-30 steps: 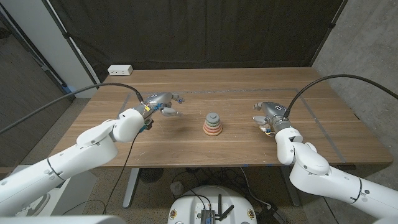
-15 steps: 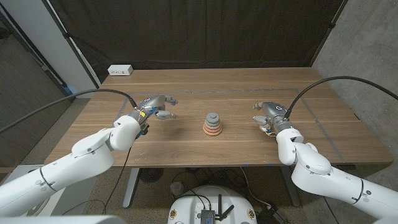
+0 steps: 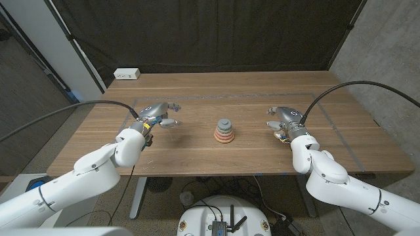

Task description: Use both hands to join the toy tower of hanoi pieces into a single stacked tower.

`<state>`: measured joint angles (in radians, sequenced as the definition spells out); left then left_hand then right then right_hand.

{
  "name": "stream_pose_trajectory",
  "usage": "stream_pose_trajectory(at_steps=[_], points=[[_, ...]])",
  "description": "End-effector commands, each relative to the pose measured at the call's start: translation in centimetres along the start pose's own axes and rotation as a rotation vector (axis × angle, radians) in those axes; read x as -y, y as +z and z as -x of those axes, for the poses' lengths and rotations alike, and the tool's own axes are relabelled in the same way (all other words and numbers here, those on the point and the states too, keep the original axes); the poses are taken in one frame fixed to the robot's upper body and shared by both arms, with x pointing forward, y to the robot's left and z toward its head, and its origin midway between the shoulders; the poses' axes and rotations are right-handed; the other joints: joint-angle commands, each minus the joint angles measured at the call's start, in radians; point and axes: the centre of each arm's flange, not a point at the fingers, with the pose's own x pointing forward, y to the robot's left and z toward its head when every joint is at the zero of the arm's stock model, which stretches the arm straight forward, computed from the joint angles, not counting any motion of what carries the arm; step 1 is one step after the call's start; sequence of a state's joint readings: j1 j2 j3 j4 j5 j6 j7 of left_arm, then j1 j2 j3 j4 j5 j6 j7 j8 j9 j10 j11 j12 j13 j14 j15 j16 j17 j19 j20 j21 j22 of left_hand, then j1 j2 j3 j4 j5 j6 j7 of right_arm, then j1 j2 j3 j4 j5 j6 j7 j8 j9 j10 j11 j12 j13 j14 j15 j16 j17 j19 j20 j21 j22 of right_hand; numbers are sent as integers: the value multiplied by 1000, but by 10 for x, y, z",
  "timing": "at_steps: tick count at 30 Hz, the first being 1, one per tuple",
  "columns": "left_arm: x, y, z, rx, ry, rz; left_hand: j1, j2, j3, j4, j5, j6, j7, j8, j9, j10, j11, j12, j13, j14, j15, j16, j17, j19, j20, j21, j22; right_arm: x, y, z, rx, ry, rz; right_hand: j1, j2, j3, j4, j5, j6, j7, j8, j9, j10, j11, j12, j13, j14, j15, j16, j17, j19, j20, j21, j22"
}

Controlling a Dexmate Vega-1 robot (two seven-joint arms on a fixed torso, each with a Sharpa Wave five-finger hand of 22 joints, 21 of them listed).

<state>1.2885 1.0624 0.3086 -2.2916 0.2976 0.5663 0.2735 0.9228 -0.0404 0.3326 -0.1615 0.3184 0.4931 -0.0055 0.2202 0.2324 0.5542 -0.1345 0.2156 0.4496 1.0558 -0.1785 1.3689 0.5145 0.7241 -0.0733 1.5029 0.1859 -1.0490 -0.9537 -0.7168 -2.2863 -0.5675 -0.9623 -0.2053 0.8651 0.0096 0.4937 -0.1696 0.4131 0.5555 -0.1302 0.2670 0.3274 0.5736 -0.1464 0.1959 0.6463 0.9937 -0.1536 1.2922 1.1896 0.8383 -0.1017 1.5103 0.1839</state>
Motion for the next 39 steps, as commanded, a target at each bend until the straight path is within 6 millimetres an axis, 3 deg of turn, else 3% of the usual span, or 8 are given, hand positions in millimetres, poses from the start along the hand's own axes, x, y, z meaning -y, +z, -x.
stream_pose_trajectory(at_steps=[1,28,39], points=[[9,-9,7,-51,22,8,0,11,7,3,4,11,-3,3,0,13,-2,7,0,6,-41,5,2,10,-131,3,3,0,0,-1,-4,0,-2,5,-4,0,3,-4,-4,3,2,3,-2,2,2,4,2,-66,-1,0,1,-111,2,2],[13,-12,12,-68,33,16,-6,15,11,4,5,25,-8,-1,-1,26,-1,7,-3,5,-41,9,2,11,-129,-1,1,4,2,4,-1,4,7,5,-2,-3,6,-8,-1,13,4,5,-13,8,-3,2,8,-65,2,7,2,-110,4,2],[14,-14,6,-57,13,13,-9,16,12,5,6,28,-5,-2,-1,29,2,7,-2,5,-41,10,2,12,-129,-2,1,8,-7,6,-50,43,29,-1,-9,-6,6,-14,-49,39,-17,4,-64,21,-15,-8,6,-65,1,12,-1,-110,3,1]])
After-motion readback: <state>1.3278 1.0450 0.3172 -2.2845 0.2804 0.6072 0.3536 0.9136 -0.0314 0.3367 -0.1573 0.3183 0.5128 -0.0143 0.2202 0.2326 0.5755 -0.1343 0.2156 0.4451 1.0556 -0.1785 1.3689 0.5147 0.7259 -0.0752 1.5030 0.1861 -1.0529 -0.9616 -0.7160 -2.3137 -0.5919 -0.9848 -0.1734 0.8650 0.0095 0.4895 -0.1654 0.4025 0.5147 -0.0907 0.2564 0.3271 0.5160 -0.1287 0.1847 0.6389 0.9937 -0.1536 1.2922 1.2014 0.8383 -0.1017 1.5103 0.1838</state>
